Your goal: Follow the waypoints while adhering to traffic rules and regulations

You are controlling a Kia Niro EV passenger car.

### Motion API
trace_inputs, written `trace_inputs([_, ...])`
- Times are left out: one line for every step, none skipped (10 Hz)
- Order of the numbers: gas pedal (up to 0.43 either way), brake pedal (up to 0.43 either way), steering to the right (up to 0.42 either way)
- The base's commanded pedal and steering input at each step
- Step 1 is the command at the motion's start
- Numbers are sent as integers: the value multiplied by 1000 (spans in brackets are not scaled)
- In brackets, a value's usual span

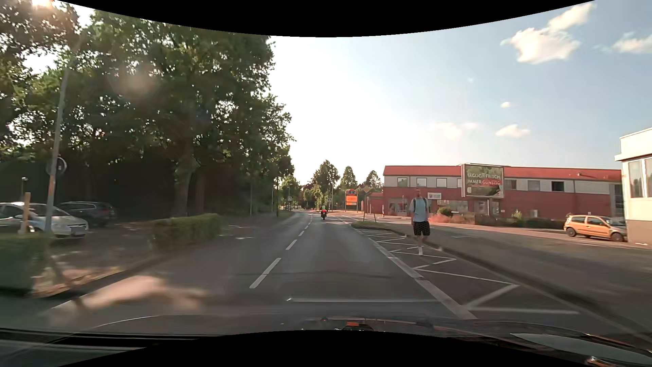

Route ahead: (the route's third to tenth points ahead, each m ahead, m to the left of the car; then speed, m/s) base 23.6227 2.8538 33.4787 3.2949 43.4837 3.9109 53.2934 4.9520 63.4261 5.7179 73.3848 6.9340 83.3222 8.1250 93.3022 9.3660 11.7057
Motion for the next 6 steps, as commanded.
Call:
trace_inputs([177,0,-16])
trace_inputs([177,0,-16])
trace_inputs([177,0,-16])
trace_inputs([177,0,-13])
trace_inputs([177,0,-12])
trace_inputs([177,0,-11])
